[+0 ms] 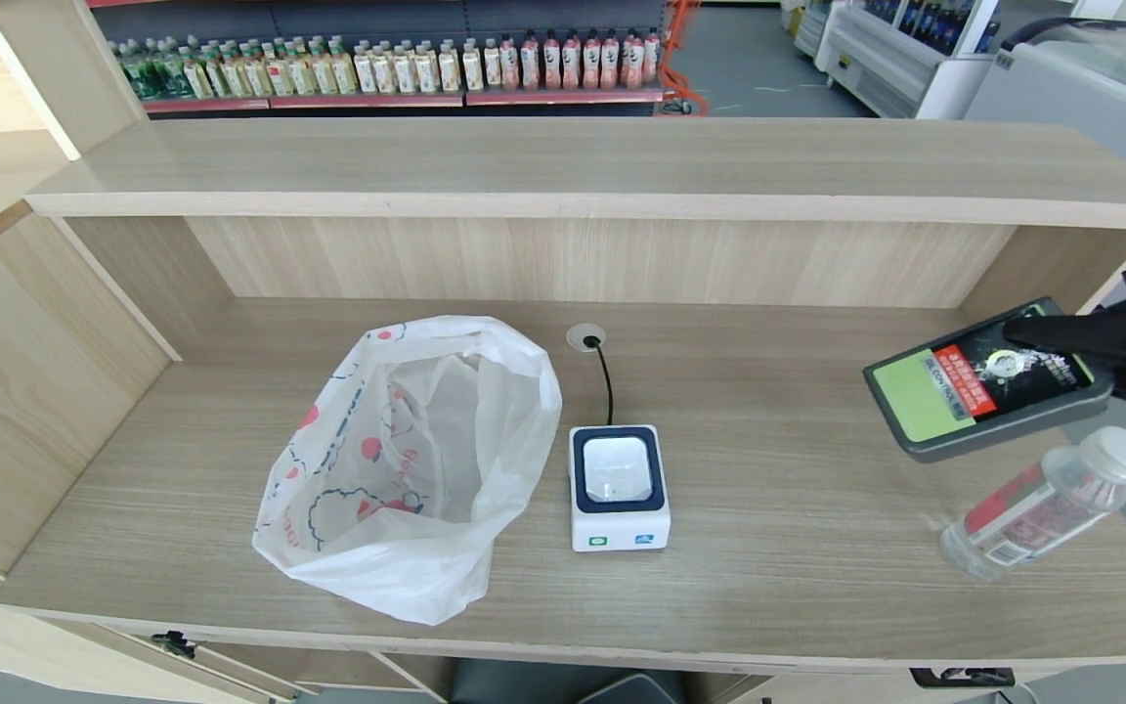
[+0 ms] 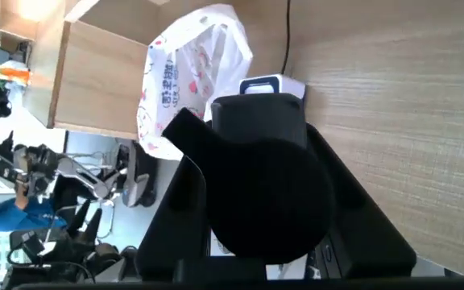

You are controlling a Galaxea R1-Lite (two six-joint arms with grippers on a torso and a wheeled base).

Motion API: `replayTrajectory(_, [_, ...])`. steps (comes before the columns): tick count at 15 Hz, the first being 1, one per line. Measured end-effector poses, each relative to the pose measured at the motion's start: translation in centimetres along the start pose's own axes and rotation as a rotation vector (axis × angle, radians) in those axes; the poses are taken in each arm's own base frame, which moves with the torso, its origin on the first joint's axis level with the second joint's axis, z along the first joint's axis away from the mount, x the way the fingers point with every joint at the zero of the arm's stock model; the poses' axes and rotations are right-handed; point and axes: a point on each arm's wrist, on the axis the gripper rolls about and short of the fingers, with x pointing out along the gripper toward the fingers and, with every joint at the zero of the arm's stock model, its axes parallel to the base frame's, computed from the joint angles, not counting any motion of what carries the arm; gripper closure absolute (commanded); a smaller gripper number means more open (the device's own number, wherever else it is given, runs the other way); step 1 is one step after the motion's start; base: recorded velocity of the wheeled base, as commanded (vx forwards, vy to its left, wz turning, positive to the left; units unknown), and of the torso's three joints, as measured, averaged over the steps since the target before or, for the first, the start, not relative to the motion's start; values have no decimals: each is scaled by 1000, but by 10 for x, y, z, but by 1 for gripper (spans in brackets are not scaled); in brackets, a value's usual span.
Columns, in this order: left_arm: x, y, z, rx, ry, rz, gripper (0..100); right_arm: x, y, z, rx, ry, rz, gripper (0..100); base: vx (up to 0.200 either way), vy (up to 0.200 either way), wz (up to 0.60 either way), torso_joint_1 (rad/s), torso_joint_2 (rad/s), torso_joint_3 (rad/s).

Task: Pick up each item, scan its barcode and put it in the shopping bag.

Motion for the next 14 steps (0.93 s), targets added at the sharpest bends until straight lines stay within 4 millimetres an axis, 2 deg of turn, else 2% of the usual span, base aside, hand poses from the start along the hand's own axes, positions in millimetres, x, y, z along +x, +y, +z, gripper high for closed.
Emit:
replayTrajectory(5, [0, 0, 0, 1, 0, -1, 0, 13, -7, -11, 34, 72, 16, 100, 0, 0, 0, 0, 0, 0])
replayTrajectory(14, [0, 0, 0, 0, 1, -1, 0, 19, -6, -18, 37, 105, 32, 100, 0, 200, 0, 0, 2, 3])
